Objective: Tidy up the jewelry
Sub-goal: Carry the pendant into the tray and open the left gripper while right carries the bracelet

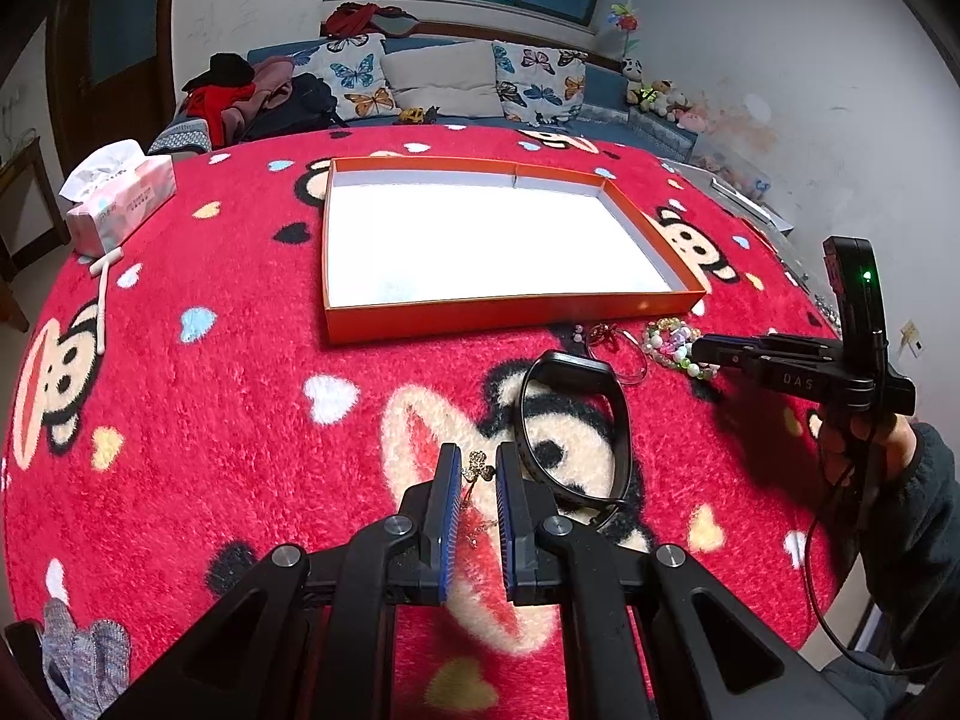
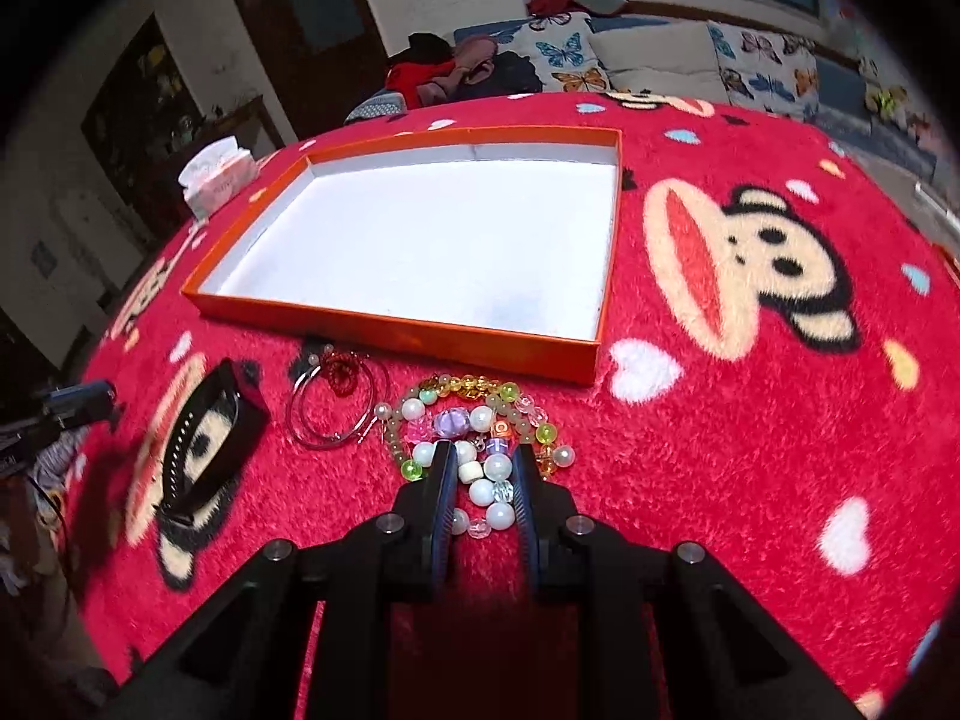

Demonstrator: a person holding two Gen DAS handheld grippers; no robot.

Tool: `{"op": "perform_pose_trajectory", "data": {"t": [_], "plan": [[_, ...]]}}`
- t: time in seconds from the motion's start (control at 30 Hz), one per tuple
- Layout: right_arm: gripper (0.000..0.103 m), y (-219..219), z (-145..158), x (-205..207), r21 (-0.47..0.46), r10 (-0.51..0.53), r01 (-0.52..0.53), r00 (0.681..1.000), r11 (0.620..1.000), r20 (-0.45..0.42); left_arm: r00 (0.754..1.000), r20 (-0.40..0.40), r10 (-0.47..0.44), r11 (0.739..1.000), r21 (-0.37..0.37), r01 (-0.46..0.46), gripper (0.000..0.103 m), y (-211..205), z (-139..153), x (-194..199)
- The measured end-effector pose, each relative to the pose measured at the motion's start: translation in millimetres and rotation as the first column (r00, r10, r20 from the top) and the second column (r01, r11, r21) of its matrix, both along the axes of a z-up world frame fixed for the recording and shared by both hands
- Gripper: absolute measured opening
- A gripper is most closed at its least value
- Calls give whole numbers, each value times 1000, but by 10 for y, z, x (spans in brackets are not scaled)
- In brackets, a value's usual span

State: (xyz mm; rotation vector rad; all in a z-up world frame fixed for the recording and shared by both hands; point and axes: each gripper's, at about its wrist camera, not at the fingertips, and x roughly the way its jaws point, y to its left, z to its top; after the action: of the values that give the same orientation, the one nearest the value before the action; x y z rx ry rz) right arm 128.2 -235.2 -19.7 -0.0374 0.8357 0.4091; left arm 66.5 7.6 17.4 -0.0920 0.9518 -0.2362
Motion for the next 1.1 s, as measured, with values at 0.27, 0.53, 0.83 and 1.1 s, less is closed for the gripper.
{"op": "perform_pose_trajectory", "data": {"t": [0.27,0.53,0.83,1.1], "plan": [[12,-34,104,-71,49,-22,21,1000,999,22,1000,23,9,1000,1,-9,12,39,80,-9],[12,-11,467,-175,87,-2,-6,996,996,91,997,81,5,1000,-12,-4,12,71,394,20],[12,49,993,-170,101,24,-44,980,994,195,983,185,-1,999,-34,7,12,140,1040,274],[12,93,1350,-61,95,29,-59,958,994,284,961,276,-10,1000,-15,15,12,160,1653,650]]}}
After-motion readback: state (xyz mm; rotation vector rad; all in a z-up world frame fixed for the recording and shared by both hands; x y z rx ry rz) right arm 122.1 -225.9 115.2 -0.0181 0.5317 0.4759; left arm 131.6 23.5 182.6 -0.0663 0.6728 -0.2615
